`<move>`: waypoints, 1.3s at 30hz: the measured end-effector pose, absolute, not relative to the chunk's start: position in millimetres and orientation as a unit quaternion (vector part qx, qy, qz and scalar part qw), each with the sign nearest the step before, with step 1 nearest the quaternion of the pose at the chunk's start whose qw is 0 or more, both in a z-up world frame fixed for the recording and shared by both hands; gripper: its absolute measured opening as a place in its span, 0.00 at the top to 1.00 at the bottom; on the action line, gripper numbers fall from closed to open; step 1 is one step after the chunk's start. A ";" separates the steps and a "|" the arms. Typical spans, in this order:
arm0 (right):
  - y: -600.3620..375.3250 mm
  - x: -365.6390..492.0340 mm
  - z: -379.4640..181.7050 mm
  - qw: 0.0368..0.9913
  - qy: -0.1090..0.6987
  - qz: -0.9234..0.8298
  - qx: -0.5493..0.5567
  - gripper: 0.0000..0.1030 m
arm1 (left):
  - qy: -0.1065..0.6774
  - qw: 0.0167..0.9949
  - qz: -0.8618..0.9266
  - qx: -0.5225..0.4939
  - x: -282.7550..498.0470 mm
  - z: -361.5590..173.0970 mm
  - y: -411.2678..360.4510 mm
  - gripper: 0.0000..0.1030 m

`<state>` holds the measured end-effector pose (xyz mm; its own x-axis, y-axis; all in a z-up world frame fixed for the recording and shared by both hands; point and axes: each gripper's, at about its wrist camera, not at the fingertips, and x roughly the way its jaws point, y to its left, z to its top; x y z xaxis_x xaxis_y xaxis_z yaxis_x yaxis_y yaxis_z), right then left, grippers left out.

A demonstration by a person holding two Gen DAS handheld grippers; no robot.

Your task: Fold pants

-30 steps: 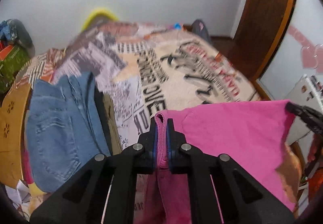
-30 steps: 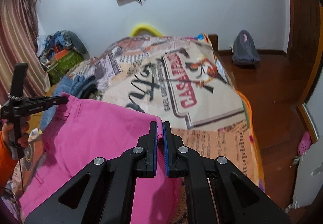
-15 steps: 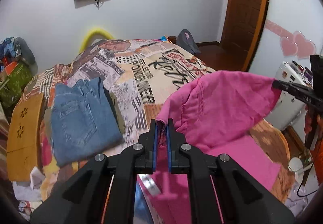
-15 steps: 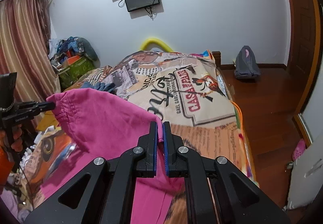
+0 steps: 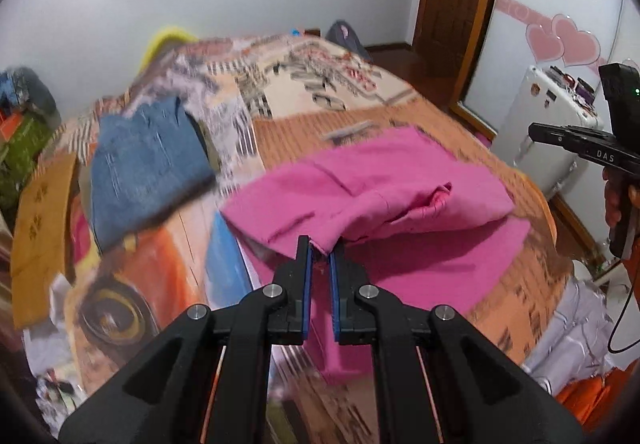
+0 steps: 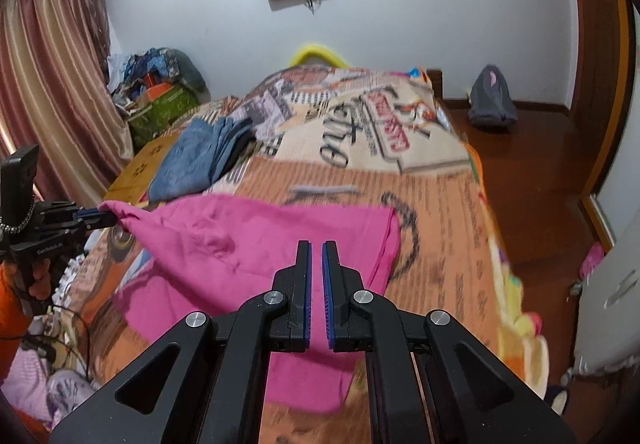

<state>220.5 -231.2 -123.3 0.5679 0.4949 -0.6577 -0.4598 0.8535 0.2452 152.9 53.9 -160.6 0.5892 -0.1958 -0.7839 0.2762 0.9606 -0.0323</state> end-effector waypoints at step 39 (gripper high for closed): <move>-236.6 211.8 -213.7 0.838 0.478 0.251 0.079 0.94 | 0.405 0.904 -0.074 0.115 124.3 -195.6 30.9 0.90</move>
<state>211.8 -236.6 -213.7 0.4165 0.4967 -0.7615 -0.3459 0.8611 0.3726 124.3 30.9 -195.6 0.6610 -0.0394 -0.7493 0.2264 0.9625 0.1492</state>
